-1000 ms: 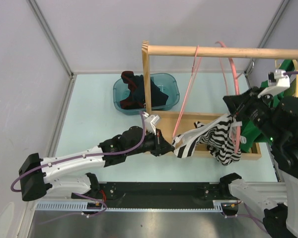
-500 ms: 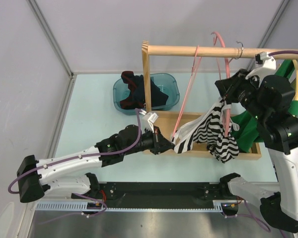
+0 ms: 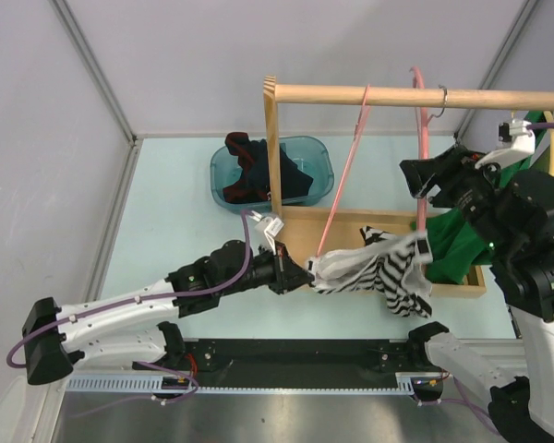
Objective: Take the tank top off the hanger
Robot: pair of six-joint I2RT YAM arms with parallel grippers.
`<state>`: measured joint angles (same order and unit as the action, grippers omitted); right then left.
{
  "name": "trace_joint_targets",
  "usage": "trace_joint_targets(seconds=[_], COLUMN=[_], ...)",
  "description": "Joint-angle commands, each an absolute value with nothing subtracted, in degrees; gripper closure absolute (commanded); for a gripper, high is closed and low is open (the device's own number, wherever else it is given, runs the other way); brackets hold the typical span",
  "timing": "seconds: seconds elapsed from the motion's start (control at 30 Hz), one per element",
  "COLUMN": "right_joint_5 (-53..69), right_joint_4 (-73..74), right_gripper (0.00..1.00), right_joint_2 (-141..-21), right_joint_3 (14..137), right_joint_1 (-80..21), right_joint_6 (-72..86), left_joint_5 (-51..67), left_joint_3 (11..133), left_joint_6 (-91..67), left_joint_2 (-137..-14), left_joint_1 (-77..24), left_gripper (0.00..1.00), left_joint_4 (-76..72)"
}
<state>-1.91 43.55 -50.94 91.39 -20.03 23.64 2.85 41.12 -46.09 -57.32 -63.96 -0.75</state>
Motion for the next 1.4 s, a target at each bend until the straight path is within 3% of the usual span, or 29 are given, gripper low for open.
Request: trace_joint_targets(seconds=[0.0,0.23,0.43,0.6,0.77,0.97,1.13,1.2,1.37], right_joint_5=[-1.8,-3.3,-3.0,-2.8,-2.5,-2.3,-1.5,-1.6,-2.5], right_joint_4=[46.6,52.6,57.5,59.9,61.0,61.7,61.6,61.8,63.7], right_gripper=[0.22,0.06,0.05,0.04,0.04,0.03,0.03,0.03,0.02], right_joint_2=[-48.2,-42.4,-39.1,-36.7,-35.2,-34.3,-33.9,-33.8,-33.5], right_joint_3=[92.8,94.7,96.9,97.3,97.4,97.4,97.5,97.4,98.2], right_joint_1=[-20.0,-20.0,-20.0,-20.0,-20.0,-20.1,-20.1,-20.2,-20.2], right_joint_6=[22.0,20.3,19.3,19.0,18.8,18.6,18.7,18.5,17.6], left_joint_5=[0.9,-5.7,-10.7,-14.3,-20.1,-24.6,-18.1,-15.8,-18.3], left_joint_3=[39.3,38.1,41.9,53.7,70.8,82.5,82.2,80.1,82.8], left_joint_6=[-46.7,-45.4,-41.0,-34.8,-27.3,-21.3,-20.8,-21.7,-20.5], left_joint_2=[-54.3,-48.5,-40.5,-35.2,-38.3,-43.8,-47.9,-49.6,-46.7], left_joint_1=[-64.1,-63.7,-58.6,-49.8,-47.3,-46.8,-45.2,-43.4,-35.5], left_gripper=[1.00,1.00,1.00,1.00,0.99,0.93,0.93,0.99,1.00], left_joint_4=[1.8,9.7,22.8,36.1,46.4,47.7,44.8,44.4,48.3])
